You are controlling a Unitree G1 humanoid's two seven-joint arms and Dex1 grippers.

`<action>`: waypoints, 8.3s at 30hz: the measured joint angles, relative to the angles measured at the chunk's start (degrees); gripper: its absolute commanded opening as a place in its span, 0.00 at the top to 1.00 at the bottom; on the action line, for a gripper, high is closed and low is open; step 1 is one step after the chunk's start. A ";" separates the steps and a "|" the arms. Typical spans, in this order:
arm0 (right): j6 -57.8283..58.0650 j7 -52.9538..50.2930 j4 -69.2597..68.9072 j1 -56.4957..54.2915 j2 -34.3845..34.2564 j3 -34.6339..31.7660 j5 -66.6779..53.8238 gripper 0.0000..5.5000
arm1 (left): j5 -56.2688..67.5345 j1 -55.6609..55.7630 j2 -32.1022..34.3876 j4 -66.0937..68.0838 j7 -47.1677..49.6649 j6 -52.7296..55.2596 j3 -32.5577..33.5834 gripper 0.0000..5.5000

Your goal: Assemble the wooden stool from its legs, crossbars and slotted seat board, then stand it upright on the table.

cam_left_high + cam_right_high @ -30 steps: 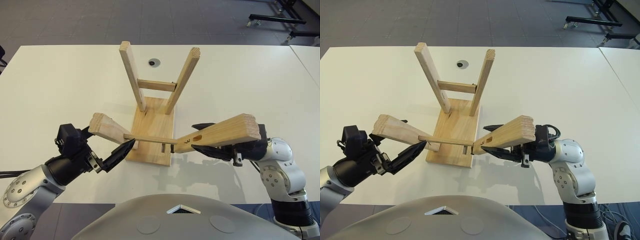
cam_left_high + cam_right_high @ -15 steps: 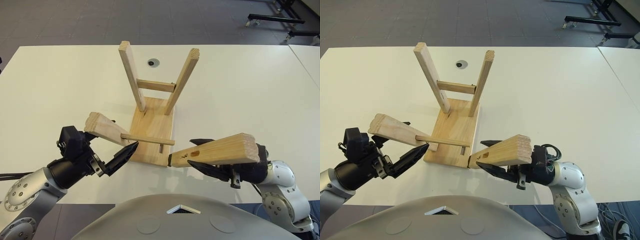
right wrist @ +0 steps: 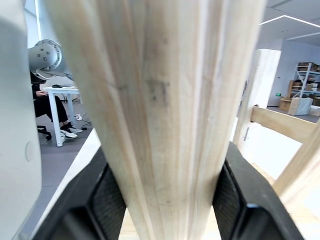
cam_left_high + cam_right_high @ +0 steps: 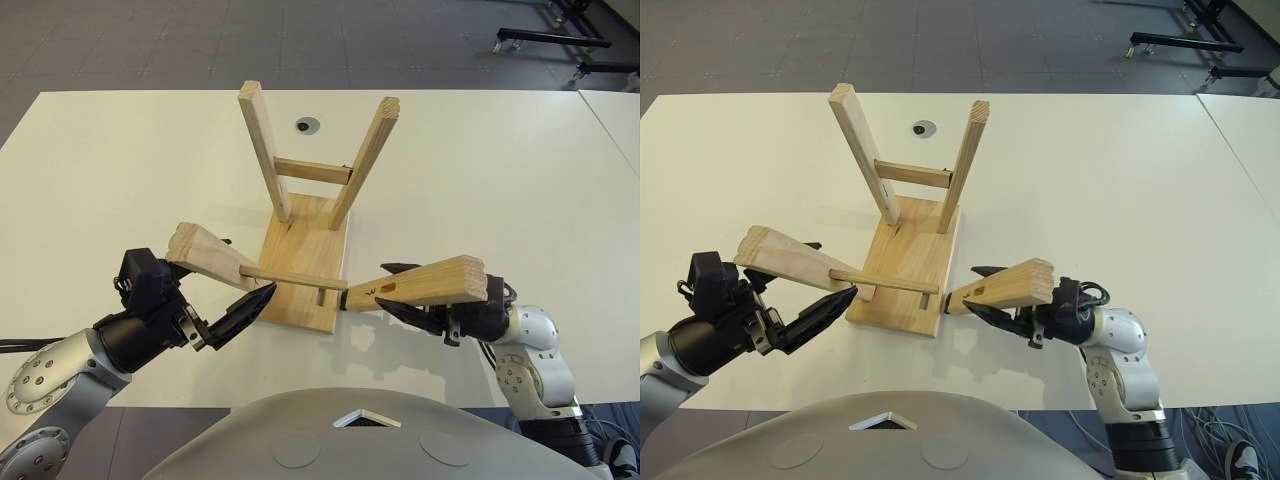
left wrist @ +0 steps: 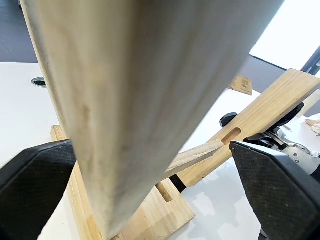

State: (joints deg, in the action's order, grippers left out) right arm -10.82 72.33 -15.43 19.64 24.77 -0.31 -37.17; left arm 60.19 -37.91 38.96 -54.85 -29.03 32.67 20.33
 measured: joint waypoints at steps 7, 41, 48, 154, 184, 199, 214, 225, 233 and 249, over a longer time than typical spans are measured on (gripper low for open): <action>0.85 -2.01 -2.57 -1.23 -0.58 0.27 -1.70 0.62 | -0.09 0.24 -0.01 1.15 -0.20 -0.01 -0.16 0.02; -22.01 -39.72 26.81 -50.24 -31.35 -0.98 16.91 0.63 | -7.68 29.50 2.54 20.54 -11.04 1.77 -10.45 0.02; -20.42 -39.00 19.77 -49.13 -29.64 -0.10 12.58 0.63 | -8.40 30.09 2.47 21.39 -11.64 1.78 -10.26 0.02; 9.43 -11.14 -14.24 -0.01 9.78 3.83 4.45 0.63 | -10.74 2.06 -7.66 5.47 -1.68 -2.26 -8.39 0.02; 5.56 -9.76 -10.98 1.41 6.23 3.20 2.50 0.63 | -10.17 1.01 -7.46 3.91 -0.58 -2.27 -9.18 0.02; 6.52 -9.84 -8.75 -3.57 7.34 4.74 5.64 0.63 | -10.03 0.30 -8.00 3.72 0.48 -2.68 -10.04 0.02; 3.80 -6.08 -3.58 -8.23 9.75 3.88 5.70 0.63 | -9.73 0.20 -8.08 3.31 1.15 -2.68 -10.39 0.02; 1.55 -4.25 -0.37 -10.42 10.48 3.34 6.13 0.63 | -9.75 0.07 -8.12 3.30 1.00 -2.77 -10.42 0.02; -2.38 1.79 4.87 -14.58 12.17 3.32 5.70 0.63 | -10.56 0.27 -8.46 3.31 1.03 -3.02 -10.89 0.02; 2.21 3.21 6.44 -18.41 14.26 5.46 4.39 0.63 | -12.05 1.59 -9.86 3.65 1.73 -3.53 -12.61 0.02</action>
State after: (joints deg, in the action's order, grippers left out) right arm -8.61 75.54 -9.00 1.23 39.02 5.15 -32.79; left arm 48.14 -36.32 29.10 -51.20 -27.30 29.14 7.73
